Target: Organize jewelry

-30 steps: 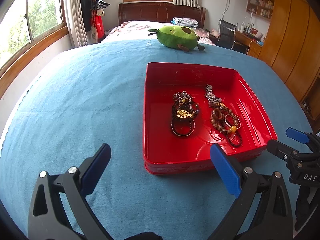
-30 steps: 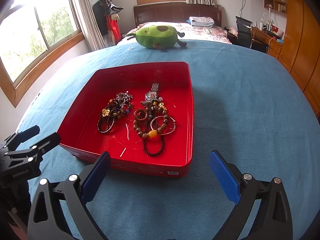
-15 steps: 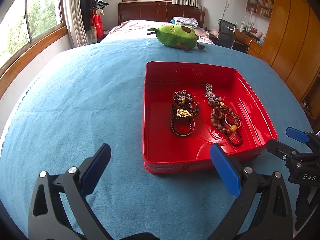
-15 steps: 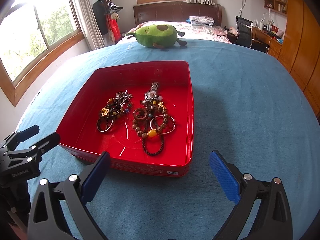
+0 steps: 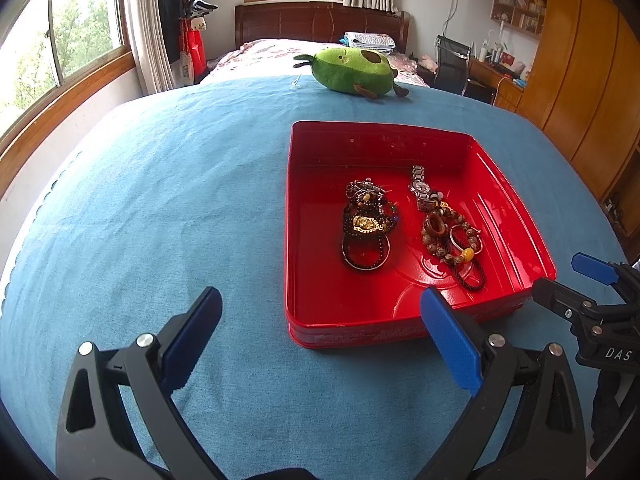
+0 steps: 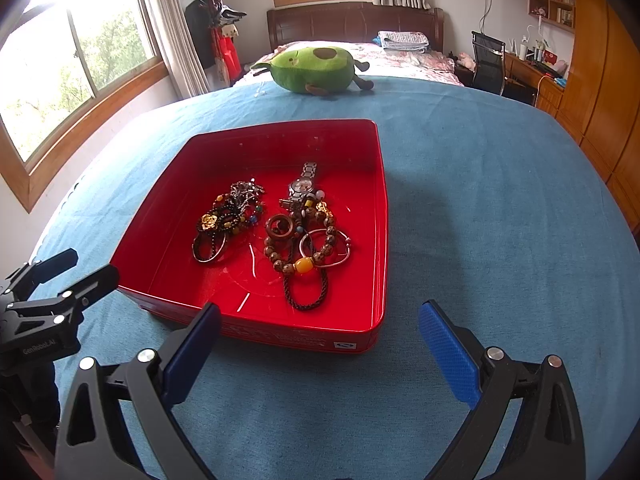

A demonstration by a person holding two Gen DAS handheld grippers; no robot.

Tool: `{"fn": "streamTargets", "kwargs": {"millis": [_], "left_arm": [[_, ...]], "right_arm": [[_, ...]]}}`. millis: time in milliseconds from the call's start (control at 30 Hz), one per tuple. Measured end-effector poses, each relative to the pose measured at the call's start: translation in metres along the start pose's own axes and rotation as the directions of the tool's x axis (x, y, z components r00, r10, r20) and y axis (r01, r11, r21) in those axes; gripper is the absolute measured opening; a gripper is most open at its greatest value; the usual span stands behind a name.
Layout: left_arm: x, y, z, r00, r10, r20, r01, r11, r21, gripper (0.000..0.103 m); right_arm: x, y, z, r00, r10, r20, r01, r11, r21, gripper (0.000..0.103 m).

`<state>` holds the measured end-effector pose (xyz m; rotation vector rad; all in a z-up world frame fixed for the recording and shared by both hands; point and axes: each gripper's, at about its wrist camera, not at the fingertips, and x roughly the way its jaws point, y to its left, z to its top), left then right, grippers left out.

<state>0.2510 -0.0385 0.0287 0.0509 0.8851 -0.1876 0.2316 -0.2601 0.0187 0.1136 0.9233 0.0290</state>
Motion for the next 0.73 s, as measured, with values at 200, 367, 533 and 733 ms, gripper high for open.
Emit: {"fn": "streamTargets", "kwargs": {"millis": [200,367,533,733], "left_arm": [[0.0,0.0003,-0.0004,1.0,-0.005,-0.001,0.005,1.0,0.0,0.098],[0.0017,0.0007,-0.0009,1.0,-0.013,-0.006,0.013,1.0,-0.002,0.098],[0.0015,-0.0003,0.0001,1.0,-0.004,-0.006,0.004,1.0,-0.006,0.098],[0.0016,0.0006,-0.0007,1.0,-0.001,-0.007,0.001,1.0,-0.006,0.098]], "right_arm": [[0.0006,-0.0002,-0.0003,1.0,-0.001,-0.002,0.001,1.0,0.001,0.099],[0.001,-0.0022,-0.0018,1.0,-0.002,-0.005,0.002,1.0,0.003,0.099],[0.0011,-0.0027,-0.0009,1.0,-0.003,-0.006,0.003,1.0,0.003,0.099],[0.0013,-0.0024,-0.0001,1.0,-0.005,-0.007,0.005,1.0,0.001,0.099]]}}
